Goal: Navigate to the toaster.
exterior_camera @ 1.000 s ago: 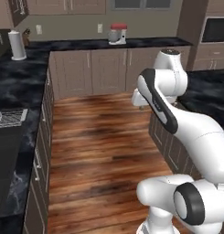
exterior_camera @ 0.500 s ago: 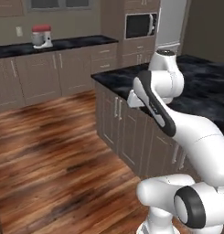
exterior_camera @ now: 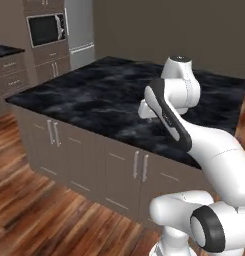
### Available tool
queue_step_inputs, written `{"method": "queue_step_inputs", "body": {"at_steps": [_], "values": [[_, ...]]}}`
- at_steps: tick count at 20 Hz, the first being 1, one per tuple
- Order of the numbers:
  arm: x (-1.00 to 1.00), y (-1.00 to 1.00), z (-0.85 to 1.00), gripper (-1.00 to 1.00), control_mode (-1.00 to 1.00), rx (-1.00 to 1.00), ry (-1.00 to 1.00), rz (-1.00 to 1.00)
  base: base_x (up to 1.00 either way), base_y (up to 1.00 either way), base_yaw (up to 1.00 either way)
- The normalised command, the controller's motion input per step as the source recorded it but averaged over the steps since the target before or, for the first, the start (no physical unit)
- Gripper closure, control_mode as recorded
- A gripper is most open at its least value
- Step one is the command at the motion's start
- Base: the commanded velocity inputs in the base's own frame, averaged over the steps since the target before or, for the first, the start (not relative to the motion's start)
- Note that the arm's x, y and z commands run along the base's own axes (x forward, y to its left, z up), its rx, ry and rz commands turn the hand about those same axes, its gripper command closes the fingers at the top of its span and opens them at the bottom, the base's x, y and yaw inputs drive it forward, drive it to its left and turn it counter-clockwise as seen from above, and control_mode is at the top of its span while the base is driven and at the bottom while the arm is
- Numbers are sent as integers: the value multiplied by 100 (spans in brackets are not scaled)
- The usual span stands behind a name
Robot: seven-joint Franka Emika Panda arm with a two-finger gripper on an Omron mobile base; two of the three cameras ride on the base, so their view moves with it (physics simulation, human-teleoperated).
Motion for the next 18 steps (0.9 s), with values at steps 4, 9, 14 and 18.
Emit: {"method": "queue_step_inputs", "body": {"at_steps": [4, 9, 14, 18], "values": [[0, 0, 0, -100, 100, 0, 0, 0, 0, -40, -77], [0, 0, 0, -100, 100, 0, 0, 0, 0, -44, -78], [0, 0, 0, -100, 100, 0, 0, 0, 0, -50, -79], [0, 0, 0, -100, 100, 0, 0, 0, 0, -55, -78]]}}
